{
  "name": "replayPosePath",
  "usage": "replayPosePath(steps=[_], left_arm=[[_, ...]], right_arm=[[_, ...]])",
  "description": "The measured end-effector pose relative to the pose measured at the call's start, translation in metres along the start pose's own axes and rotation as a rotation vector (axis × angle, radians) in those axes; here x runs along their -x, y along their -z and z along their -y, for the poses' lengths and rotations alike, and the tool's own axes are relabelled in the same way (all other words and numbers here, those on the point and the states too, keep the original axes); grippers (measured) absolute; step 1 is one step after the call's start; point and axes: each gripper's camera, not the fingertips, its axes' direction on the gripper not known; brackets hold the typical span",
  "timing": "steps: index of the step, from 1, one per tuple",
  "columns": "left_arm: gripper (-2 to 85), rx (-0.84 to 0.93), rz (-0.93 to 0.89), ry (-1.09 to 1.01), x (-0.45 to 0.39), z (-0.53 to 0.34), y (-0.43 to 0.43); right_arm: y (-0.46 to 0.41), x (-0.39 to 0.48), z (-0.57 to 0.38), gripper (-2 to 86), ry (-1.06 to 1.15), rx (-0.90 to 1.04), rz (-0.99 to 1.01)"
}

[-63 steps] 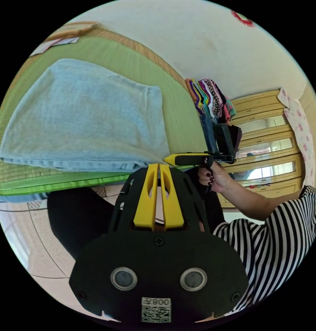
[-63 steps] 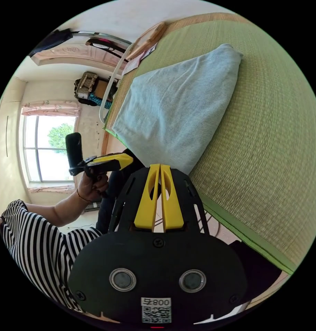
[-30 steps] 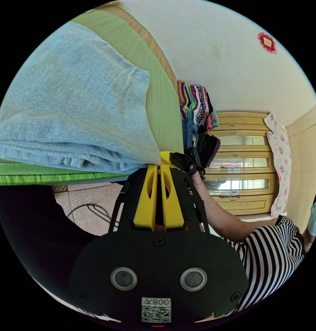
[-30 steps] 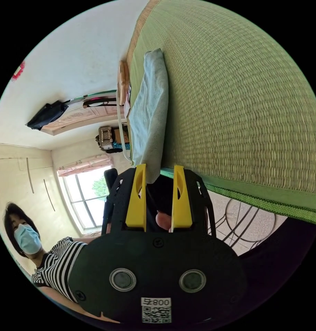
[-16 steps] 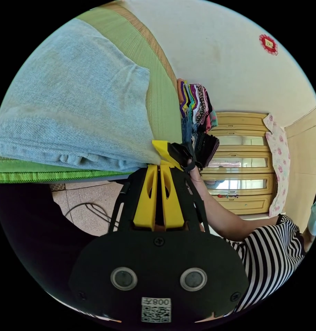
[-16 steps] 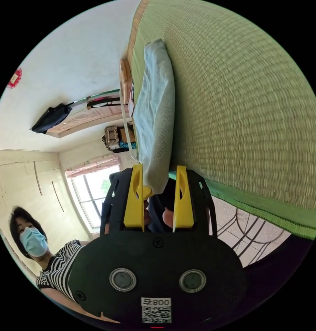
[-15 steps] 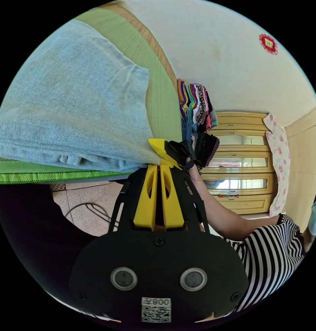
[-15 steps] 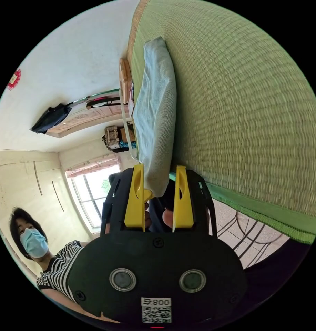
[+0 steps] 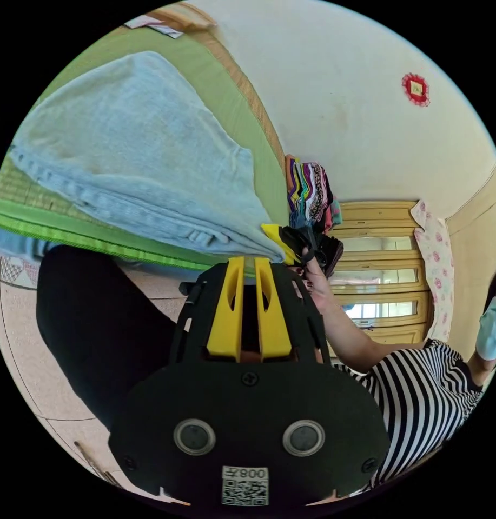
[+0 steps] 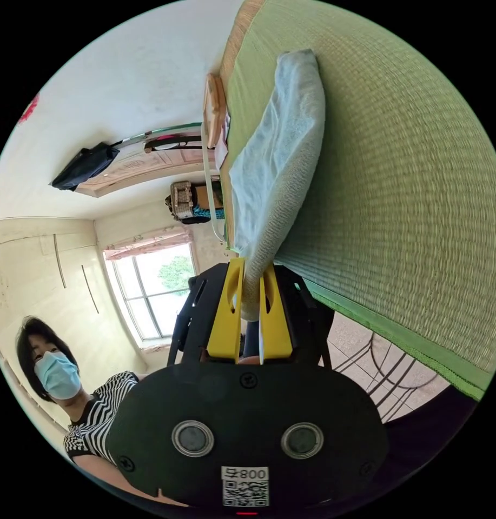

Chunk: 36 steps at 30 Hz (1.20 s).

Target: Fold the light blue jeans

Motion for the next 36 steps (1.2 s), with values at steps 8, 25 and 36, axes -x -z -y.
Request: replayPosePath(steps=[8, 25, 36], left_arm=[[12.7, -0.319, -0.255, 0.318, 0.082, -0.018, 0.071], [16.9, -0.418, -0.392, 0.520, 0.132, -0.004, 0.101], [13.1, -0.452, -0.356, 0.568, 0.125, 0.000, 0.104]], right_arm=[[-0.022, 0.067, 0.018, 0.7, 0.089, 0.018, -0.007], [-0.056, 0.131, 0.024, 0.1, 0.109, 0.017, -0.017], [-0.056, 0.161, 0.011, 0.0, 0.107, 0.032, -0.030]])
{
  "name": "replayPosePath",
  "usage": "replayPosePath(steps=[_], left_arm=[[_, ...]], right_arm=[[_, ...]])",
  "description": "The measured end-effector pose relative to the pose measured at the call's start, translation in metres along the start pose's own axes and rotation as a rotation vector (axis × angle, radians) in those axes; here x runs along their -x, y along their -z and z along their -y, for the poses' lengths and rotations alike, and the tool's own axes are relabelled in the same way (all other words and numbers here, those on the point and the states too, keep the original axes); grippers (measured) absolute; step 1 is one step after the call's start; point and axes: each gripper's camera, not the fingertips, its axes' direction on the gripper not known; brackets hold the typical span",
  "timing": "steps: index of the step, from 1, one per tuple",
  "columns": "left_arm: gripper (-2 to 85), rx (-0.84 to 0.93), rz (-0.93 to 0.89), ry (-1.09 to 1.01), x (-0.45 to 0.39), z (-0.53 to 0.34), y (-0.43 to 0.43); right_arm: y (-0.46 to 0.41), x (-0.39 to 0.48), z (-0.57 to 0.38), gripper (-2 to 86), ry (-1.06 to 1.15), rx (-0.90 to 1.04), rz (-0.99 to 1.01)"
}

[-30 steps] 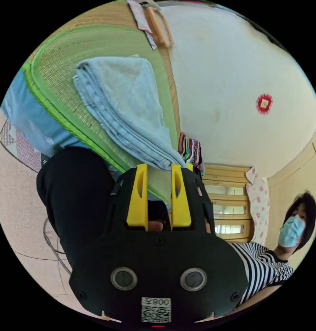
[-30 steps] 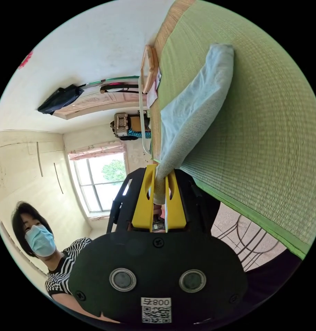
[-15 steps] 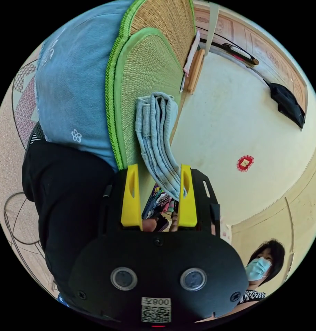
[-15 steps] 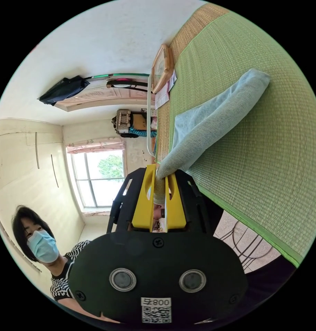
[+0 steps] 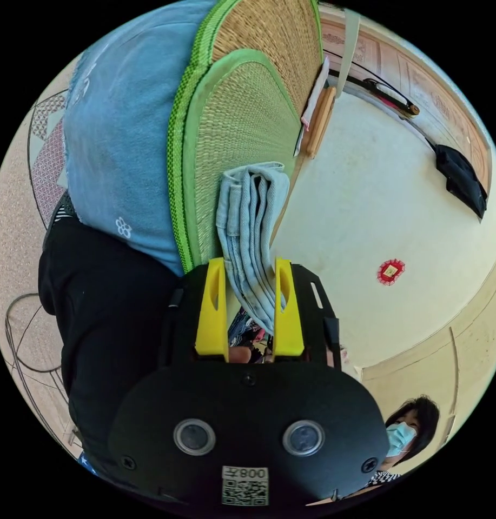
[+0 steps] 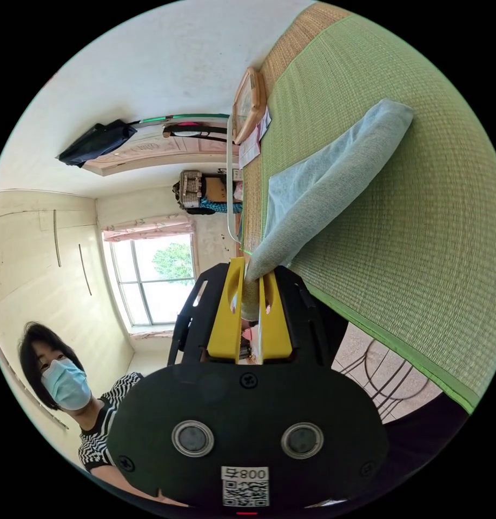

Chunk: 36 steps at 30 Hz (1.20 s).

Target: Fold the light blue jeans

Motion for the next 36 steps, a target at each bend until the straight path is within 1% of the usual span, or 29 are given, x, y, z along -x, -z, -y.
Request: replayPosePath(steps=[8, 11, 21, 30, 36], left_arm=[[8.8, 0.029, 0.069, -0.034, -0.011, -0.021, -0.032], [8.2, 0.036, 0.100, -0.060, -0.019, -0.038, -0.047], [7.7, 0.078, 0.123, -0.098, -0.040, -0.104, -0.107], [7.6, 0.120, 0.145, -0.156, -0.074, -0.177, -0.196], [7.6, 0.166, 0.153, -0.227, -0.111, -0.228, -0.278]], right_arm=[[0.018, 0.017, -0.028, 0.0, -0.032, -0.010, 0.015], [0.030, 0.026, -0.040, -0.1, -0.038, -0.022, 0.029], [0.079, 0.056, -0.099, -0.2, -0.044, -0.025, 0.027], [0.136, 0.086, -0.167, -0.1, -0.066, -0.056, 0.070], [0.190, 0.127, -0.208, -0.1, -0.025, -0.104, 0.121]])
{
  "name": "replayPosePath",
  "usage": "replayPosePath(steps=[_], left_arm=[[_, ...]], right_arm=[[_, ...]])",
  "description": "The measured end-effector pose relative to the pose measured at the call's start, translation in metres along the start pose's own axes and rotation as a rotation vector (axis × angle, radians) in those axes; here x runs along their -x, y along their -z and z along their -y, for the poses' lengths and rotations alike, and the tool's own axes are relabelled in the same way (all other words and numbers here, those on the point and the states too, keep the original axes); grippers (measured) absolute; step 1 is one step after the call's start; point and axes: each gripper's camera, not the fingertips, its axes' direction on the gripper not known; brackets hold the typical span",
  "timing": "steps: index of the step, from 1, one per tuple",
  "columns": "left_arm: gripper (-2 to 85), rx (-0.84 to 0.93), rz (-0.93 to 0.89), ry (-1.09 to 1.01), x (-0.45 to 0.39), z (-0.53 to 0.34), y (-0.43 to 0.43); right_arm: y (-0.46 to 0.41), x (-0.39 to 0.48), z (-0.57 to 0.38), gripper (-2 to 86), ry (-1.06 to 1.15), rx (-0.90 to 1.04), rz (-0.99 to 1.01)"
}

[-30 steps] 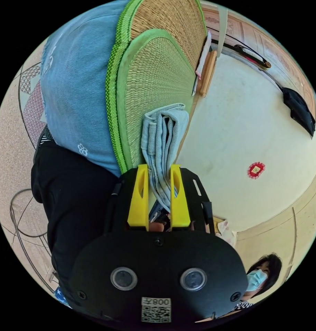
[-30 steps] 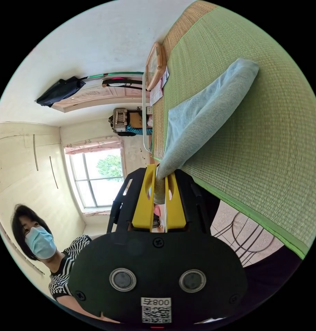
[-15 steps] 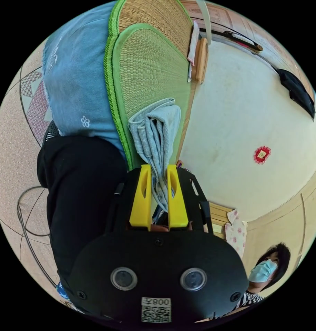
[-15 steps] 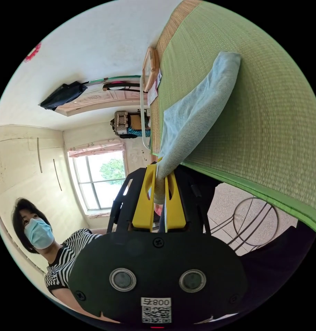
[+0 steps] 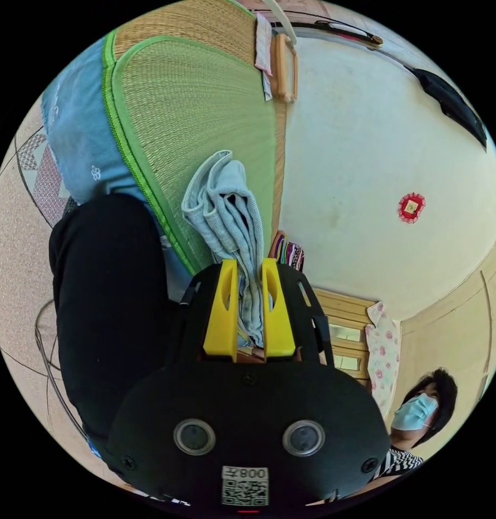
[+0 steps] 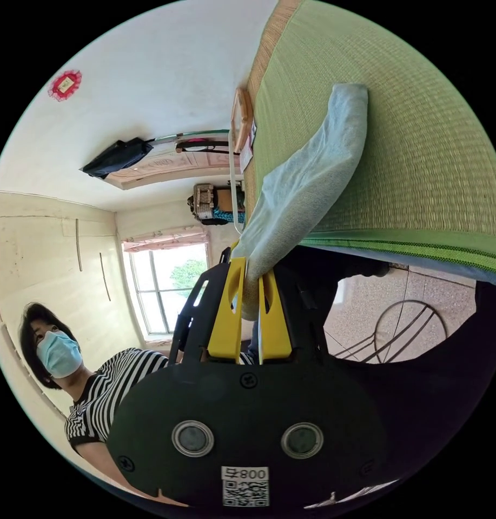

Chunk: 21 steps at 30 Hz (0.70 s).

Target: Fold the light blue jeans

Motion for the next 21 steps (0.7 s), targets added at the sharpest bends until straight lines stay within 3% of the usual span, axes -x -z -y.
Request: replayPosePath(steps=[12, 21], left_arm=[[7.4, 0.162, 0.047, -0.188, -0.150, -0.037, -0.248], [7.4, 0.377, 0.051, -0.322, -0.275, -0.070, -0.531]], right_arm=[[0.154, 0.107, -0.062, -0.3, 0.102, -0.205, 0.112], [0.341, 0.201, -0.093, -0.3, 0.196, -0.451, 0.095]])
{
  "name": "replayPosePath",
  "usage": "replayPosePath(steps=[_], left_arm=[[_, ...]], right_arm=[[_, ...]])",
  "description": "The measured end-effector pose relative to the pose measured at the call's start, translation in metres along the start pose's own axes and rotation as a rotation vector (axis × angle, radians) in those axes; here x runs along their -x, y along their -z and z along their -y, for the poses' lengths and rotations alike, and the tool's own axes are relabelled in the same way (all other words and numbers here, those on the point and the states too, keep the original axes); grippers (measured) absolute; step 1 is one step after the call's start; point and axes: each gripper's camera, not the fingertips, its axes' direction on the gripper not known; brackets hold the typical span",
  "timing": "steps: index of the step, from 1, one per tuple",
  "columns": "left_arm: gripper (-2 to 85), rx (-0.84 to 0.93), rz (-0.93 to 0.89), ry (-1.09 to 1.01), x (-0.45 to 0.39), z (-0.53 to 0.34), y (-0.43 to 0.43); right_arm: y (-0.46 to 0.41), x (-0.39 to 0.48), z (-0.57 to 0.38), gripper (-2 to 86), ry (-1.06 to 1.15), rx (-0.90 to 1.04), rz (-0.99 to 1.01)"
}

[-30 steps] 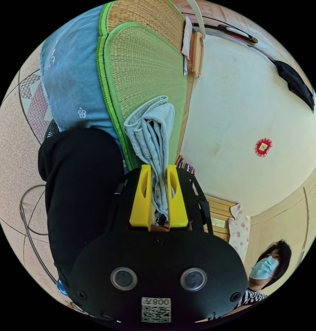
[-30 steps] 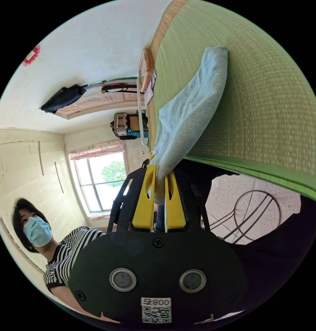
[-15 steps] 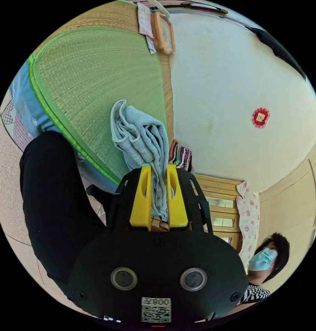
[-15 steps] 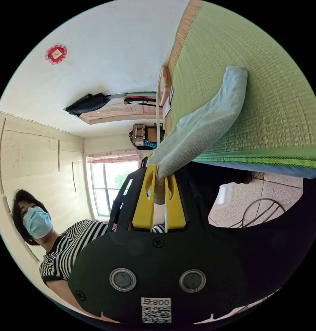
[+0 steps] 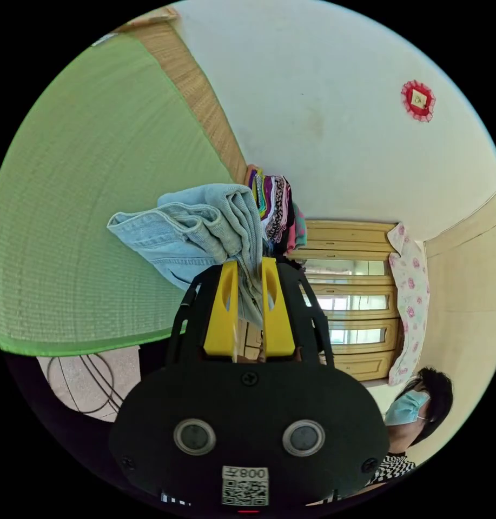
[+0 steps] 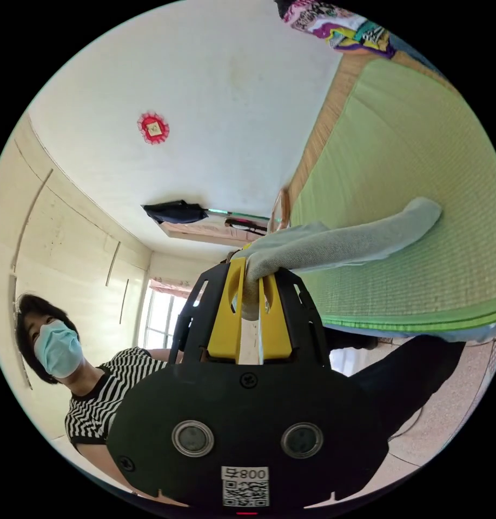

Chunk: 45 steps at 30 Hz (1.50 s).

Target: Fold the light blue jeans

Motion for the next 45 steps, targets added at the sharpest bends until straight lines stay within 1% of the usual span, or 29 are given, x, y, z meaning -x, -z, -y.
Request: replayPosePath(steps=[2, 3, 5, 6, 8, 9, 11, 12, 13, 14, 15, 17, 18, 20, 21, 22, 23, 25, 27, 29, 32, 34, 36, 39, 42, 45], left_arm=[[7.4, 0.065, -0.022, -0.053, -0.040, 0.033, -0.085], [7.4, 0.080, -0.030, -0.067, -0.050, 0.041, -0.107], [7.4, 0.151, -0.071, -0.128, -0.094, 0.071, -0.197], [7.4, 0.168, -0.082, -0.142, -0.105, 0.078, -0.221], [7.4, 0.242, -0.136, -0.206, -0.149, 0.104, -0.315], [7.4, 0.261, -0.150, -0.221, -0.160, 0.110, -0.340], [7.4, 0.336, -0.194, -0.282, -0.198, 0.129, -0.432], [7.4, 0.352, -0.199, -0.299, -0.206, 0.132, -0.455], [7.5, 0.392, -0.203, -0.330, -0.219, 0.140, -0.499], [7.5, 0.429, -0.190, -0.350, -0.228, 0.147, -0.542], [7.5, 0.446, -0.181, -0.354, -0.230, 0.150, -0.564], [7.6, 0.527, -0.101, -0.374, -0.230, 0.163, -0.647], [7.6, 0.548, -0.066, -0.388, -0.228, 0.166, -0.666], [7.6, 0.636, 0.113, -0.406, -0.212, 0.176, -0.738], [7.6, 0.660, 0.144, -0.399, -0.207, 0.179, -0.753], [7.5, 0.703, 0.225, -0.385, -0.198, 0.184, -0.779], [7.5, 0.721, 0.255, -0.388, -0.193, 0.188, -0.801], [7.5, 0.718, 0.174, -0.375, -0.193, 0.196, -0.824], [7.5, 0.738, 0.169, -0.389, -0.200, 0.203, -0.849], [7.5, 0.731, 0.167, -0.447, -0.220, 0.207, -0.882], [7.6, 0.715, 0.146, -0.543, -0.249, 0.211, -0.924], [7.6, 0.705, 0.176, -0.589, -0.256, 0.215, -0.948], [7.6, 0.705, 0.227, -0.533, -0.249, 0.220, -0.970], [7.7, 0.689, 0.156, -0.459, -0.240, 0.226, -0.996], [7.9, 0.692, 0.164, -0.469, -0.244, 0.225, -1.017], [7.5, 0.627, 0.170, -0.506, -0.253, 0.224, -1.025]], right_arm=[[0.055, 0.031, 0.023, -0.3, 0.030, -0.079, -0.025], [0.070, 0.040, 0.028, -0.3, 0.042, -0.100, -0.033], [0.130, 0.079, 0.050, -0.3, 0.091, -0.185, -0.077], [0.146, 0.090, 0.055, -0.3, 0.107, -0.206, -0.090], [0.207, 0.131, 0.071, -0.4, 0.164, -0.296, -0.146], [0.222, 0.141, 0.074, -0.4, 0.177, -0.320, -0.161], [0.276, 0.175, 0.081, -0.3, 0.224, -0.407, -0.221], [0.289, 0.181, 0.081, -0.3, 0.232, -0.427, -0.236], [0.311, 0.191, 0.082, -0.3, 0.246, -0.463, -0.269], [0.330, 0.196, 0.082, -0.3, 0.246, -0.494, -0.302], [0.338, 0.195, 0.082, -0.3, 0.240, -0.506, -0.317], [0.363, 0.177, 0.078, -0.3, 0.186, -0.558, -0.376], [0.367, 0.168, 0.077, -0.3, 0.163, -0.565, -0.384], [0.374, 0.118, 0.072, -0.3, 0.017, -0.574, -0.404], [0.373, 0.103, 0.071, -0.3, -0.025, -0.571, -0.403], [0.370, 0.073, 0.070, -0.2, -0.117, -0.547, -0.388], [0.362, 0.050, 0.067, -0.1, -0.183, -0.517, -0.356], [0.353, 0.037, 0.061, 0.0, -0.192, -0.532, -0.291], [0.351, 0.035, 0.055, 0.2, -0.179, -0.585, -0.221], [0.352, 0.042, 0.057, 0.3, -0.178, -0.619, -0.172], [0.349, 0.075, 0.070, 0.4, -0.125, -0.602, -0.239], [0.346, 0.093, 0.079, 0.6, -0.100, -0.591, -0.264], [0.340, 0.104, 0.087, 1.2, -0.102, -0.573, -0.308], [0.325, 0.112, 0.092, 3.1, -0.139, -0.558, -0.350], [0.312, 0.128, 0.083, 5.4, -0.153, -0.589, -0.395], [0.299, 0.152, 0.068, 5.6, -0.149, -0.612, -0.435]])
